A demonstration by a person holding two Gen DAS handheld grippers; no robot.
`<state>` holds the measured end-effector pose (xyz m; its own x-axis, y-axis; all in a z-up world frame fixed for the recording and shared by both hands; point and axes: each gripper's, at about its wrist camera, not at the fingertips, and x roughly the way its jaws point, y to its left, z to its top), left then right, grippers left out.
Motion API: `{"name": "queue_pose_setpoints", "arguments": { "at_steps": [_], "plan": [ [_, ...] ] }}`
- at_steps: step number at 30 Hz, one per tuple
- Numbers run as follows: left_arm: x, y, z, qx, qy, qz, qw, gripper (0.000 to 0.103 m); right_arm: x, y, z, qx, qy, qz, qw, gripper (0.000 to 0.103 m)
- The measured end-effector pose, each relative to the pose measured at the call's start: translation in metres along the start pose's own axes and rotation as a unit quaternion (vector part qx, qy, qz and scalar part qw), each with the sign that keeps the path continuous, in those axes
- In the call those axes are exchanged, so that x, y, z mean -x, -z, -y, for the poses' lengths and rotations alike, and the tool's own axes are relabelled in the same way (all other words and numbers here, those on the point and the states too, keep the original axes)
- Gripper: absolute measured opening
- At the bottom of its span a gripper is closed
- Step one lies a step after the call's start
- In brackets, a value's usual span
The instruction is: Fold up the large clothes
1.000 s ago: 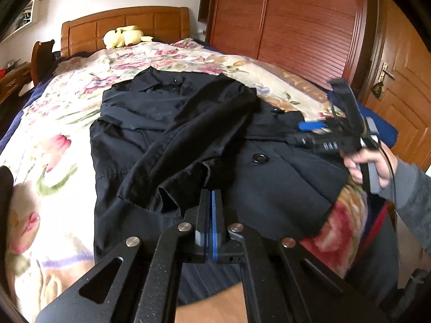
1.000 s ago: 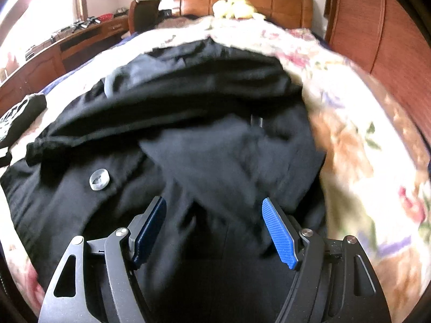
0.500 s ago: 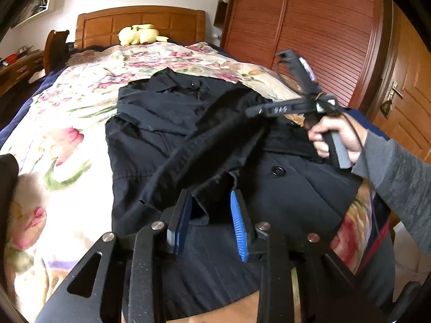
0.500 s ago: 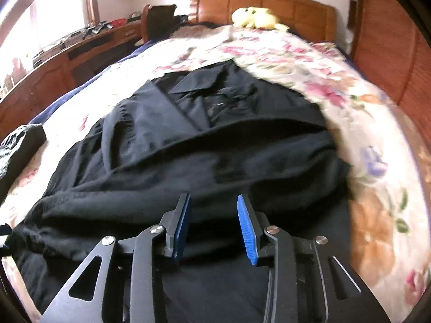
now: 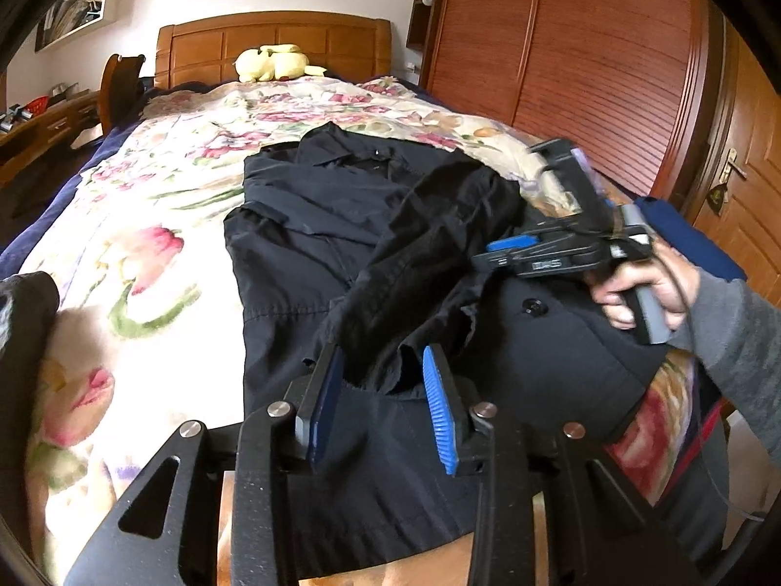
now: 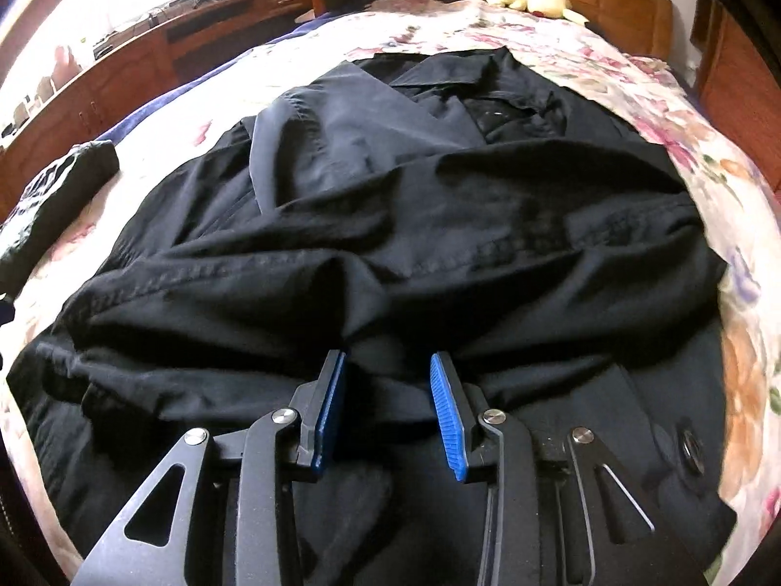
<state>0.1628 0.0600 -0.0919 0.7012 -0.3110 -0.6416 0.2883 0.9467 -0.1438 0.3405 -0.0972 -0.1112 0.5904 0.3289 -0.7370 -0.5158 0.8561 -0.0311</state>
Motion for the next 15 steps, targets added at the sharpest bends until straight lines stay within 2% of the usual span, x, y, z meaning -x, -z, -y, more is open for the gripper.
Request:
{"name": "queue_pose_setpoints", "arguments": {
  "at_steps": [5, 14, 15],
  "plan": [
    [0.001, 0.004, -0.002, 0.000, -0.008, -0.006, 1.0000, 0.035, 0.033, 0.028, -0.002, -0.007, 0.010, 0.019, 1.000, 0.037],
    [0.005, 0.019, -0.003, 0.009, -0.020, -0.016, 0.9996, 0.036, 0.106, 0.087, 0.013, -0.016, 0.075, 0.036, 0.996, 0.037],
    [0.005, 0.024, -0.002, 0.009, -0.027, -0.019, 0.9994, 0.036, 0.111, 0.093, 0.015, -0.020, 0.081, 0.036, 0.996, 0.041]
  ]
}}
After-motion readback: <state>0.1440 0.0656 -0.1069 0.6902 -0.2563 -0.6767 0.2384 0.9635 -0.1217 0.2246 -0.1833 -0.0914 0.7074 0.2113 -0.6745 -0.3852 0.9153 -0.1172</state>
